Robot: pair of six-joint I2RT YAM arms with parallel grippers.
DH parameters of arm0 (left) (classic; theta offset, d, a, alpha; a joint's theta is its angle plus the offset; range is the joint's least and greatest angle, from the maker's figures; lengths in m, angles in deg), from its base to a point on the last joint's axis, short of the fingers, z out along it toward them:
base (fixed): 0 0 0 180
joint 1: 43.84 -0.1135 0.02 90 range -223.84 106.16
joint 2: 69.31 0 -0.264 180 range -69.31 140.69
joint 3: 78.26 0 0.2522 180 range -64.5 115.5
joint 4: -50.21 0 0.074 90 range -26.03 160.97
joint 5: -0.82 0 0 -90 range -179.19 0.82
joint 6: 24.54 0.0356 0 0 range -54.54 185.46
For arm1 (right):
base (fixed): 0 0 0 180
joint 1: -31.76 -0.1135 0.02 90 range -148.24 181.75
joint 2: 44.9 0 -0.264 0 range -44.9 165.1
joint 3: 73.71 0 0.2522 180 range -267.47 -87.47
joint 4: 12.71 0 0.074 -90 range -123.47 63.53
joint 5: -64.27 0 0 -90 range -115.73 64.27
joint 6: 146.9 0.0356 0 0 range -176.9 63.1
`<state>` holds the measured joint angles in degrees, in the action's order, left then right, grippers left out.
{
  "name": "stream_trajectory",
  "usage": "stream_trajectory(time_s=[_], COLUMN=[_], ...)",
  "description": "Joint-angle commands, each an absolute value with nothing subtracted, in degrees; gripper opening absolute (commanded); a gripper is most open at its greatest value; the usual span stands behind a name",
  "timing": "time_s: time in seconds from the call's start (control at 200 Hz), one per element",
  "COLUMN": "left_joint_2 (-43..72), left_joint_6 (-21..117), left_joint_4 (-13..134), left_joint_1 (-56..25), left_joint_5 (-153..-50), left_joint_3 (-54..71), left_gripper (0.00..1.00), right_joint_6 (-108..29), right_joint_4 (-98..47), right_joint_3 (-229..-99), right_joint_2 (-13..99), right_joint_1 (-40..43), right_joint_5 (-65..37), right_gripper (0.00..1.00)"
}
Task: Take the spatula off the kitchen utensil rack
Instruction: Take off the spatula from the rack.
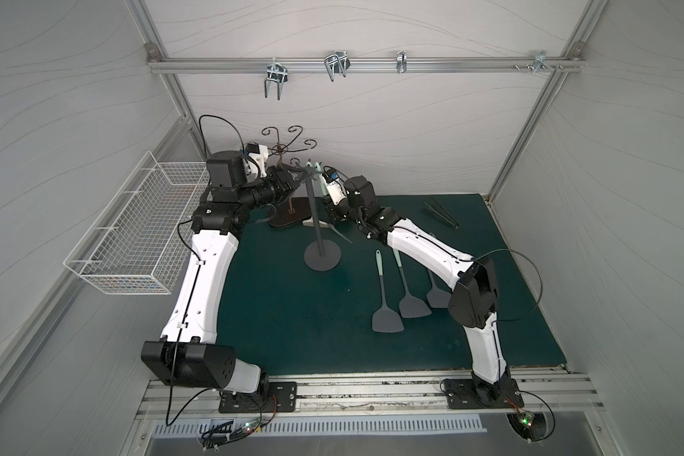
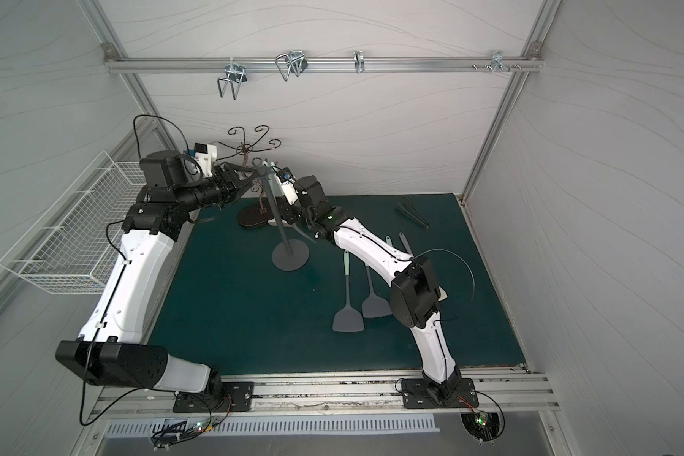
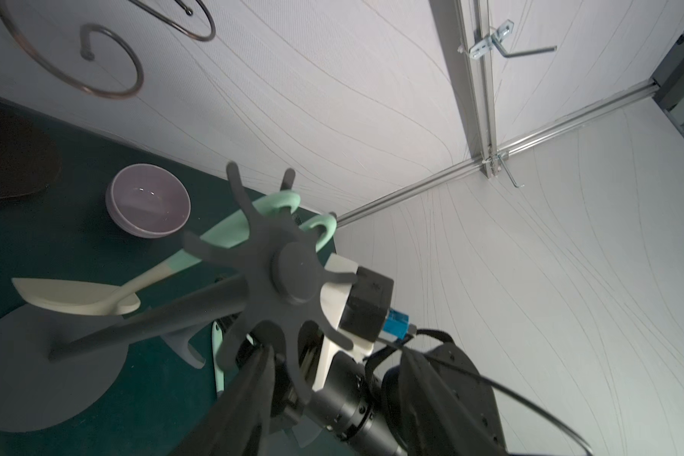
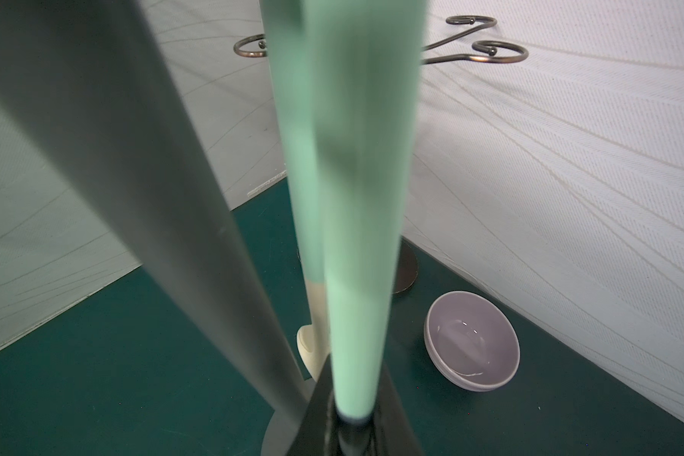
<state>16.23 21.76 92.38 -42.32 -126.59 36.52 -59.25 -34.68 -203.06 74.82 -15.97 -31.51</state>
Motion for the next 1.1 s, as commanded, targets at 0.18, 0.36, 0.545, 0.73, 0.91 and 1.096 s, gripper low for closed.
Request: stream_trajectory(time_s=[0.18,0.36,0.545,0.73,0.91,1.096], left_joint_2=[19.75,21.75,20.33,17.05,16.21,18.70], left_joint_6=[19.50,18.22,18.74,19.96,19.08,16.94], left_joint_4=[95.80,96.58,97.58,97.91,96.99,94.22], left_joint_1=[-42.52,-42.50,-42.44,-42.46,-42.42,-42.44], left_joint_5=[-123.90,-125.86,-125.01,-123.35,-124.25,-126.54], left_joint_3=[40.85,40.54,38.32,35.29,34.32,35.00], left_gripper=[0.46,0.52,0.55,0.55,0.52,0.44], right_joint_6=[-56.17,-54.84,-54.95,-54.98,-54.96,-55.49], right_joint_4=[-33.89,-34.56,-35.51,-36.40,-36.58,-36.36], right_joint_3=[-204.81,-204.83,-205.04,-204.80,-204.80,-204.80], right_joint_2=[69.70,69.54,69.54,69.47,69.32,68.71], right_joint_1=[-16.59,-16.65,-16.55,-16.23,-16.06,-15.91], right_joint_5=[-34.08,-33.91,-34.55,-35.20,-35.44,-35.68], right_gripper=[0.00,0.00,0.00,0.00,0.00,0.00])
